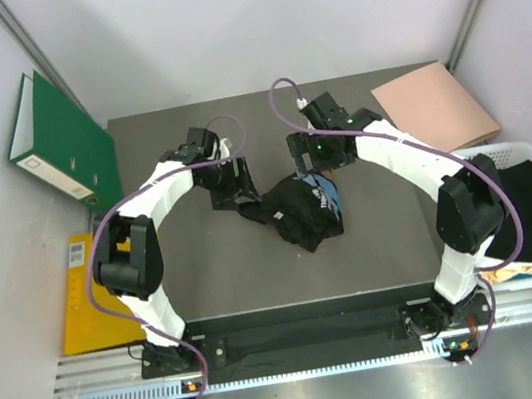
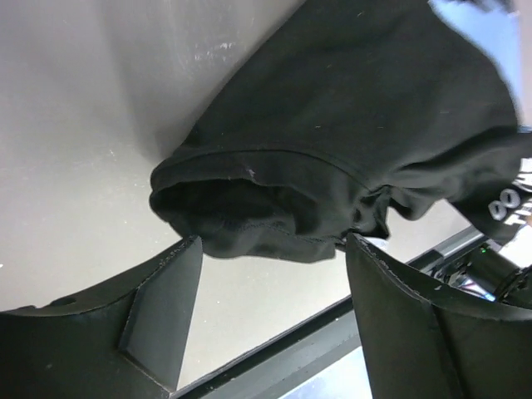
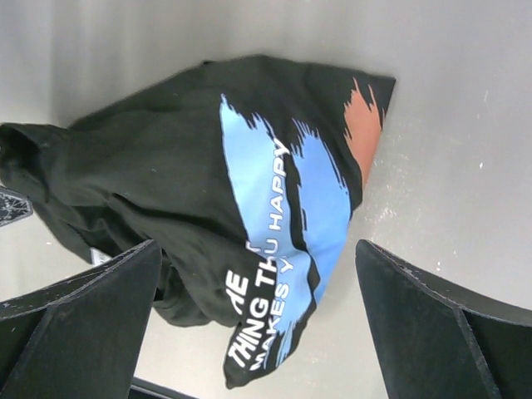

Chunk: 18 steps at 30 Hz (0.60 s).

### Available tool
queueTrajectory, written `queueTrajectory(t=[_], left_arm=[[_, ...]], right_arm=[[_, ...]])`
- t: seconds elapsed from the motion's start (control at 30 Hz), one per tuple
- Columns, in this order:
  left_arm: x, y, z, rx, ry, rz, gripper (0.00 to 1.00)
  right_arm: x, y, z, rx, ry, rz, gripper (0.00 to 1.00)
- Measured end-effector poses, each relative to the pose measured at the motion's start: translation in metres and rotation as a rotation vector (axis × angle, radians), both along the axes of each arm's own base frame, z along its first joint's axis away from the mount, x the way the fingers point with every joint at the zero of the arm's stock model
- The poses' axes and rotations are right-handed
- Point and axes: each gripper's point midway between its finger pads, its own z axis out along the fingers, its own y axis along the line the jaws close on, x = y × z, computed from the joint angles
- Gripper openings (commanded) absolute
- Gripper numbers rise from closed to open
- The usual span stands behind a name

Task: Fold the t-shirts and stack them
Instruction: Flatten out the tshirt

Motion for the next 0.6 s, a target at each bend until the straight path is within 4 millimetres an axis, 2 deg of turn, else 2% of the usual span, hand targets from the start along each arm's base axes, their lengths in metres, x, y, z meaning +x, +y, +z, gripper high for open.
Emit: queueTrajectory(t=[0.13, 0.37, 0.47, 0.6], left_arm=[[-0.008, -0.002, -0.013, 0.021, 0.049, -0.013, 0.74], [-0.021, 0.000, -0.013, 0.019, 0.070, -0.009, 0.68], [-0.031, 0.001, -0.015, 0.013, 0.097, -0.003, 0.67], [-0.033, 0.001, -0.020, 0.013, 0.113, -0.003, 0.70]], right_arm=[[-0.003, -0.004, -0.008, -0.012, 0.016, -0.013, 1.00], [-0.005, -0.012, -0.016, -0.024, 0.030, -0.032, 1.00], [-0.007, -0.014, -0.020, -0.028, 0.038, -0.034, 1.00], [-0.009, -0.015, -0.024, -0.032, 0.044, -0.034, 1.00]])
